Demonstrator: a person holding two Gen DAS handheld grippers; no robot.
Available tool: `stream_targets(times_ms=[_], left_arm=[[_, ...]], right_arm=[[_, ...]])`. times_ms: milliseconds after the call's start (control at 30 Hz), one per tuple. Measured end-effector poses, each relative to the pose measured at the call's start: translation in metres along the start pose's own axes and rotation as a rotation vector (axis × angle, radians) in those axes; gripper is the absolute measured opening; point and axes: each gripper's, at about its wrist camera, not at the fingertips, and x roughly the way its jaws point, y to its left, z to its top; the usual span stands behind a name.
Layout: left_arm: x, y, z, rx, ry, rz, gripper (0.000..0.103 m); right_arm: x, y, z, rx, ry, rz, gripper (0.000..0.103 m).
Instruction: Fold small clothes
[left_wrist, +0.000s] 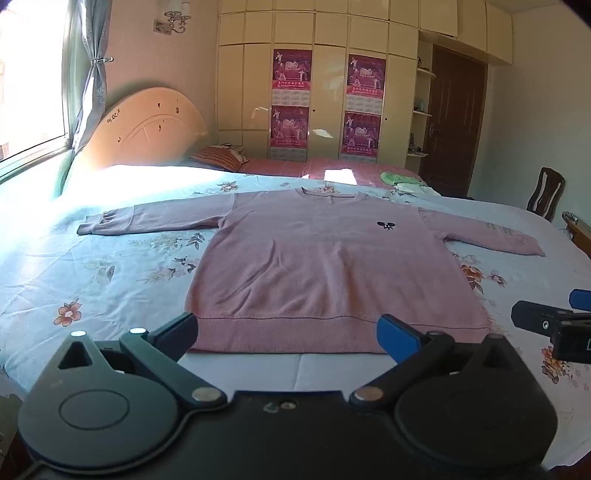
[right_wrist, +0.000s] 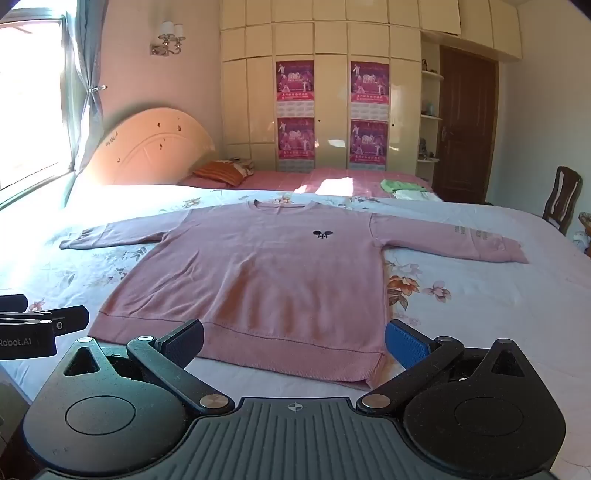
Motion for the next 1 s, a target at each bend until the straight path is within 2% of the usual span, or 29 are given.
stream_targets(times_ms=[167,1000], left_arm=[[0.002,0.0,0.0,0.002,0.006,0.001,0.103],[0.004,-0.006,-0.001,0.028,0.01,0.008,0.103]], right_arm=[[0.004,0.0,0.0,-0.011,0.017,-0.003,0.103],[0.0,-0.002,0.004,-0.002,-0.012,0.011,0.103]])
